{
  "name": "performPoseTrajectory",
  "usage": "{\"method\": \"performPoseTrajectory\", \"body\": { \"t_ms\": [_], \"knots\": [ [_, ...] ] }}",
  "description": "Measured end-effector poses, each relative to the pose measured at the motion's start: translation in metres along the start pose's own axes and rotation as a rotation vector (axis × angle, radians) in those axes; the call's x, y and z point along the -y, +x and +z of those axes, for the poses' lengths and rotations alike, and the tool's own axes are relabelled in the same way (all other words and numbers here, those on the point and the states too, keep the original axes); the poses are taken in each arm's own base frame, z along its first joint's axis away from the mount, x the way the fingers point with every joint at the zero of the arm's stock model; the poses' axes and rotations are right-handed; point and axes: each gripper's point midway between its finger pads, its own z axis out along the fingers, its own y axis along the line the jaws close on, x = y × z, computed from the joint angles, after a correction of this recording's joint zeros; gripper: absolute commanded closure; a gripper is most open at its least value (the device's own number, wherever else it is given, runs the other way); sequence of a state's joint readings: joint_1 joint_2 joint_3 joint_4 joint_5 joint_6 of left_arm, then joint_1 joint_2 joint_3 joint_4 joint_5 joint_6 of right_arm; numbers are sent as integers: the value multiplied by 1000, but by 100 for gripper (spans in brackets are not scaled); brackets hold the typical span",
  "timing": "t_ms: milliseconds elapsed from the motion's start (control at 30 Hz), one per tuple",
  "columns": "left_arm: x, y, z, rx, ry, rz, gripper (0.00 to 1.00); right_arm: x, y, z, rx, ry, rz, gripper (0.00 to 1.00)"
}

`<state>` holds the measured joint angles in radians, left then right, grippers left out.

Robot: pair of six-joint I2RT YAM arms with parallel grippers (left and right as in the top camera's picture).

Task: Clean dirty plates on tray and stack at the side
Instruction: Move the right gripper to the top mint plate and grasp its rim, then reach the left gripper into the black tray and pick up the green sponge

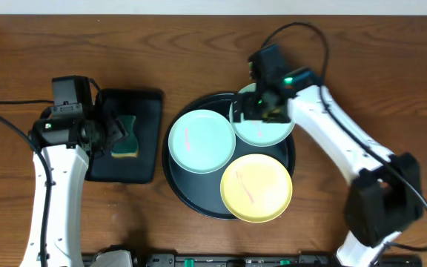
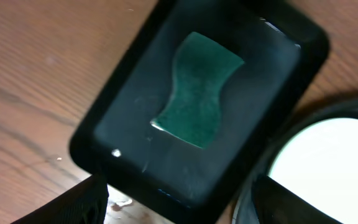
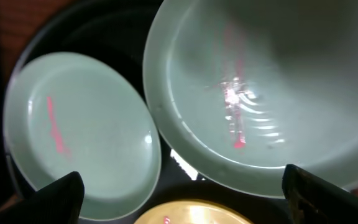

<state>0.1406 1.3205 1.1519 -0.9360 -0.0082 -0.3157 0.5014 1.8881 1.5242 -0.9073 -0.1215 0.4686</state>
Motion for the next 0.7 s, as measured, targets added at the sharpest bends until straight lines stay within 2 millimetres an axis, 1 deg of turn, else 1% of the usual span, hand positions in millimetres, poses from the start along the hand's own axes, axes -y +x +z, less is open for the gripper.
{"method": "performPoseTrajectory", "body": {
  "t_ms": [67, 200, 267, 367, 433, 500, 533, 600, 700],
  "knots": [
    [-3, -1, 0, 6, -18, -2, 25, -9, 6, 9, -13, 4, -21, 29],
    [-5, -2, 0, 12, -31, -2, 25, -29, 10, 16, 3, -8, -48, 31],
    [-6, -3, 0, 16, -36, -2, 25, -37, 11, 18, 14, -12, -56, 34],
    [-7, -4, 0, 20, -40, -3, 25, -46, 18, 31, -5, -10, -69, 41],
    [-7, -4, 0, 21, -42, -2, 25, -46, 27, 46, -45, 7, -71, 49],
    [-7, -4, 0, 22, -43, -2, 25, -42, 38, 61, -92, 33, -73, 62],
    [-7, -4, 0, 22, -43, -2, 25, -39, 43, 68, -115, 45, -70, 66],
    [-7, -4, 0, 22, -43, -2, 25, -37, 48, 75, -141, 52, -65, 70],
    [-7, -4, 0, 22, -43, -1, 25, -36, 50, 77, -149, 58, -61, 70]
  ]
}}
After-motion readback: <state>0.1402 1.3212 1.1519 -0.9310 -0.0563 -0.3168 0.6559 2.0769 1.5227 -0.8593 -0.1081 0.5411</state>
